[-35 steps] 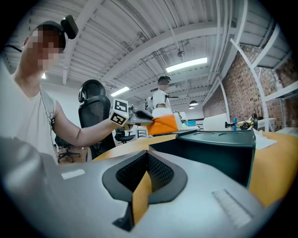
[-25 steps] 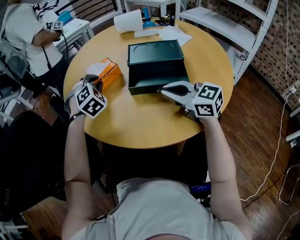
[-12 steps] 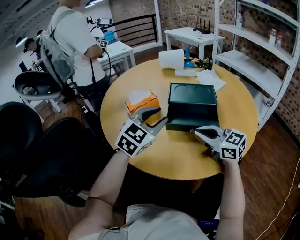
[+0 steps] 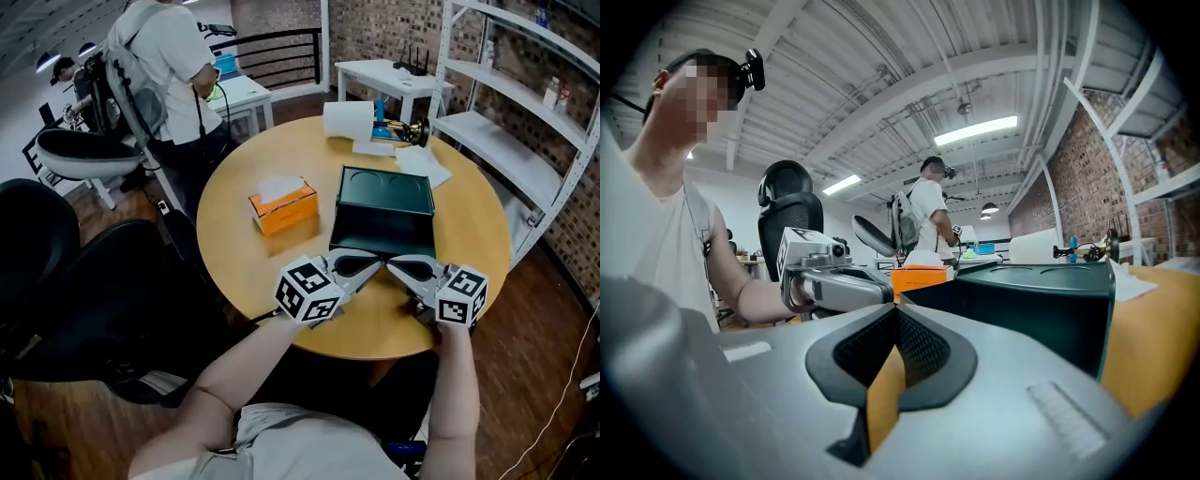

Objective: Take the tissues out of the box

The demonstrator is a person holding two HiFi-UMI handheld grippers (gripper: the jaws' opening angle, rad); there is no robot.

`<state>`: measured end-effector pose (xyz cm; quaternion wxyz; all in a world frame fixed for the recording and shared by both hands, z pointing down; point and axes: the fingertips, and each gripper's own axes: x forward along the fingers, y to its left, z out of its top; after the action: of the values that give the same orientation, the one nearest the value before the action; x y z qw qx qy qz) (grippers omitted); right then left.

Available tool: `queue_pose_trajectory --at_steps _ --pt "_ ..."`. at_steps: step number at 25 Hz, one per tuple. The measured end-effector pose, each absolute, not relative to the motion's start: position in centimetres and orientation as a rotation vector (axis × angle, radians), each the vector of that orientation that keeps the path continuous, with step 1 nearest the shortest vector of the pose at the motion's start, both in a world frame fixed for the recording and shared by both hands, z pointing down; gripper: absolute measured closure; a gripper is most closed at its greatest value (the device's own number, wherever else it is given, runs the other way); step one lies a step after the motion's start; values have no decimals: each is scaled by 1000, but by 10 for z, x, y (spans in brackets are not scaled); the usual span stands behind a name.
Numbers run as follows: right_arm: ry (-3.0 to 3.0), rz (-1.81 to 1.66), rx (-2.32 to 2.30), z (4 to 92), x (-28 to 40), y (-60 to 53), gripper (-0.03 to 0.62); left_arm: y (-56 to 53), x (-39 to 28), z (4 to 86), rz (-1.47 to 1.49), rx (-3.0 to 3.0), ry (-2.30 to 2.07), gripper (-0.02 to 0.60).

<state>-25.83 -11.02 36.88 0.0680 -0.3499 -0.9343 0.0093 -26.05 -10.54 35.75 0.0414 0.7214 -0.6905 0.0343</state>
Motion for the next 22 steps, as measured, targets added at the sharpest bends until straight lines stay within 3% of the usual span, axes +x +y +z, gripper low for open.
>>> queue_pose_trajectory --at_steps 22 --pt "-2807 19 -1051 371 -260 -109 592 -108 -258 365 140 2197 -2064 581"
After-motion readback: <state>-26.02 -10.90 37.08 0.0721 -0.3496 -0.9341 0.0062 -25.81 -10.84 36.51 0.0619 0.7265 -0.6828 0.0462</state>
